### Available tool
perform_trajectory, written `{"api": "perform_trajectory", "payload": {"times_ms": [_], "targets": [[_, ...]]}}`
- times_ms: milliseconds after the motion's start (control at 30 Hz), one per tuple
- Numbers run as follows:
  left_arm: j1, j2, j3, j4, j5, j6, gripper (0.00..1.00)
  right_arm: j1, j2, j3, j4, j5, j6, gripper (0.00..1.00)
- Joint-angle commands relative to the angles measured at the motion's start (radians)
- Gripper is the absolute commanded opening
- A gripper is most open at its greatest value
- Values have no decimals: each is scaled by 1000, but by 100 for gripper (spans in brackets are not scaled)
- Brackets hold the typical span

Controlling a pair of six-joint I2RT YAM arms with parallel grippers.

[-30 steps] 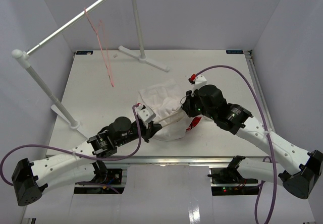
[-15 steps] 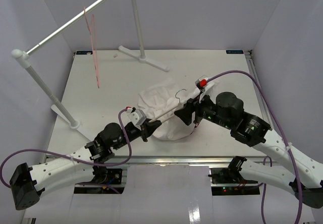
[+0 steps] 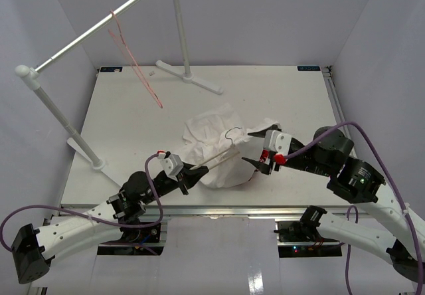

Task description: Place the t-shirt on the hanger

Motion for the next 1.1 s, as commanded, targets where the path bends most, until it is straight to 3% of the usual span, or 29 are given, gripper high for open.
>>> {"api": "perform_trajectory", "payload": {"times_ms": [0, 200, 767, 833, 900, 933, 967, 1067], "targets": [[1, -65, 9, 71, 87, -1, 0, 1, 89, 57, -96, -56, -260, 68], [0, -144, 23, 0, 126, 13, 0, -4, 182, 186, -273, -186, -335, 70], [0, -175, 26, 5, 194, 37, 0, -40, 339, 151, -265, -223, -305, 67], [1, -168, 28, 14, 195, 39, 0, -39, 361, 161, -269, -235, -282, 57], [0, -157, 36, 17, 200, 41, 0, -41, 372, 171, -272, -250, -263, 36], [0, -151, 43, 19, 200, 42, 0, -41, 374, 171, -277, -270, -264, 20], [0, -148, 48, 22, 195, 41, 0, -41, 376, 172, -281, -279, -258, 12], [0, -141, 66, 21, 134, 22, 1, -41, 378, 174, -270, -241, -209, 8]]}}
